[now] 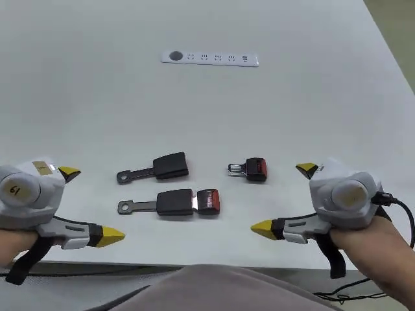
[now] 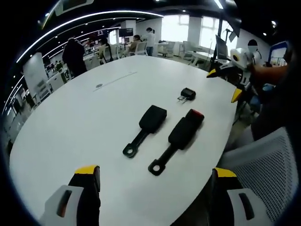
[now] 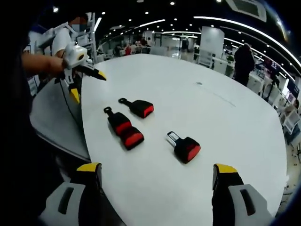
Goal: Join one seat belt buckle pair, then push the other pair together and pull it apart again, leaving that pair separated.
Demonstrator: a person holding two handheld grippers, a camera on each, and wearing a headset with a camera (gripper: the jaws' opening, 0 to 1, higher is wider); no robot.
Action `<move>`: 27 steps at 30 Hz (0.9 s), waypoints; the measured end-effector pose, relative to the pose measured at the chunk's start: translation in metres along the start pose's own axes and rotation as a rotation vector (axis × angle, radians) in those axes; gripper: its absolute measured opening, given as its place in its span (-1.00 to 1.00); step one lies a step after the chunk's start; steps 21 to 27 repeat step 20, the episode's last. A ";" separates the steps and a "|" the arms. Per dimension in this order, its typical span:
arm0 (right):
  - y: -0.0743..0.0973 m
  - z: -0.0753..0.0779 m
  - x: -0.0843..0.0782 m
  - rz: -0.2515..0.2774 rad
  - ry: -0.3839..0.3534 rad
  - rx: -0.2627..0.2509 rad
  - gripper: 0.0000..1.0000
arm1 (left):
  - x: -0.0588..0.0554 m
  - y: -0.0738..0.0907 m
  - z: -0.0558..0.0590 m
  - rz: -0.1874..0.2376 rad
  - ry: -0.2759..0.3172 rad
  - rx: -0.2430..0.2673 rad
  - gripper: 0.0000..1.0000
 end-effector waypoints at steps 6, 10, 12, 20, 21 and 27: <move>0.000 -0.003 -0.001 0.006 -0.011 0.009 1.00 | -0.001 0.000 0.006 -0.005 0.050 -0.010 1.00; -0.008 -0.008 -0.005 0.013 -0.061 0.026 1.00 | -0.003 -0.002 0.005 -0.018 0.049 -0.007 1.00; -0.007 -0.009 -0.002 0.024 -0.062 0.025 1.00 | -0.002 -0.001 0.005 -0.022 0.049 -0.009 1.00; -0.006 -0.007 0.000 0.021 -0.060 0.023 1.00 | -0.001 0.001 0.000 -0.017 0.047 0.012 1.00; -0.006 -0.007 0.000 0.021 -0.060 0.023 1.00 | -0.001 0.001 0.000 -0.017 0.047 0.012 1.00; -0.006 -0.007 0.000 0.021 -0.060 0.023 1.00 | -0.001 0.001 0.000 -0.017 0.047 0.012 1.00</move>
Point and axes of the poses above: the centre of the closed fingertips' face, and the gripper's own axes: y roughly backward along the fingers, z roughly to its right, x roughly out of its top, the point moved 6 cm from there along y, roughly backward along the fingers, and after that the axes turned 4 degrees about -z, right-handed, at the moved point
